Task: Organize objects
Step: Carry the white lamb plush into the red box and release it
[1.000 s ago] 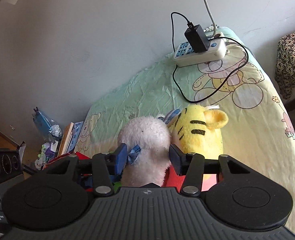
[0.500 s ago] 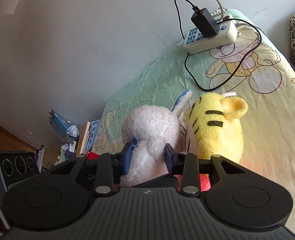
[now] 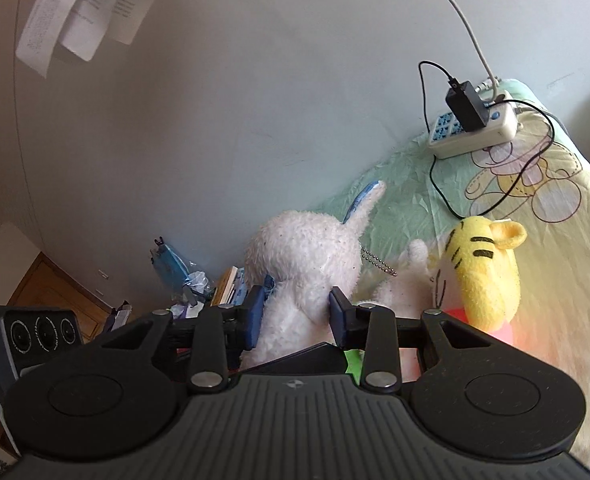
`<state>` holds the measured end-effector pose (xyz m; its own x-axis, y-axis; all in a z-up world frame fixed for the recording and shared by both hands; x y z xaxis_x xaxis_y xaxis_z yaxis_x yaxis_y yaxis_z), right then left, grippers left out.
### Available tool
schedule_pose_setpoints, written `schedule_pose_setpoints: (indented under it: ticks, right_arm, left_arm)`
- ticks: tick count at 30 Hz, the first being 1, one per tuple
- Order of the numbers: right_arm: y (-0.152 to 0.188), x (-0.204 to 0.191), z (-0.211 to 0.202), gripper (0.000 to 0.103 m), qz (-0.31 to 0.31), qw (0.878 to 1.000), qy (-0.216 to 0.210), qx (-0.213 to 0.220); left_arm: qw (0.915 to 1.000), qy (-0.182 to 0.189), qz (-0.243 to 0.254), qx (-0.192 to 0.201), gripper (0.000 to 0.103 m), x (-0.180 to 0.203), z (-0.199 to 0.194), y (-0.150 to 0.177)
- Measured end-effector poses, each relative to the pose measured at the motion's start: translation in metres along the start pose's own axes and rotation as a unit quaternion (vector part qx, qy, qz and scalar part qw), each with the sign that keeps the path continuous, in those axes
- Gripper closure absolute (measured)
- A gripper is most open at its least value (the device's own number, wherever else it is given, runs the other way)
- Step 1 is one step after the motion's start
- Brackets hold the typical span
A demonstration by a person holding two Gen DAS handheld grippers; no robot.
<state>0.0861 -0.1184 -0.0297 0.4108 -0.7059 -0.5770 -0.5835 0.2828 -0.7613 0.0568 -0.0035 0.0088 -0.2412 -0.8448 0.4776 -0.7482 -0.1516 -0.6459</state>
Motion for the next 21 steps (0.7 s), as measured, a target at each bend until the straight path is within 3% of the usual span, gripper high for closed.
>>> schedule_pose_setpoints:
  ticks: [5,11,21]
  right_arm:
    - [0.006,-0.033,0.011,0.066,-0.024,0.999,-0.048,0.004]
    - [0.015,-0.074,0.048,0.066,-0.043,0.995,-0.091,-0.011]
    - [0.051,-0.133,0.155,0.066,-0.009,0.991,-0.118,-0.057]
  left_arm:
    - [0.9983,-0.035,0.003,0.047,0.023,-0.010,-0.041,0.006]
    - [0.9943,-0.069,-0.013,0.081,0.023,-0.049,-0.083,0.005]
    - [0.9887,-0.127,-0.019,0.077,0.022,-0.159,-0.132,-0.011]
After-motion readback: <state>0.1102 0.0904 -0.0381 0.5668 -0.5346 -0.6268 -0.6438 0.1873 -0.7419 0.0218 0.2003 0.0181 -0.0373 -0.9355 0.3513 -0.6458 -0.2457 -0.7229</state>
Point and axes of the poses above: each gripper's, at about its wrist camera, not at the fingertips, and z roughly the way its jaws point, x to its right, y to its underside, the point moved 6 cm from there along z, roughly the way its jaws point, and after that the axes turned 14 degrees about -z, right-handed, at the moved point
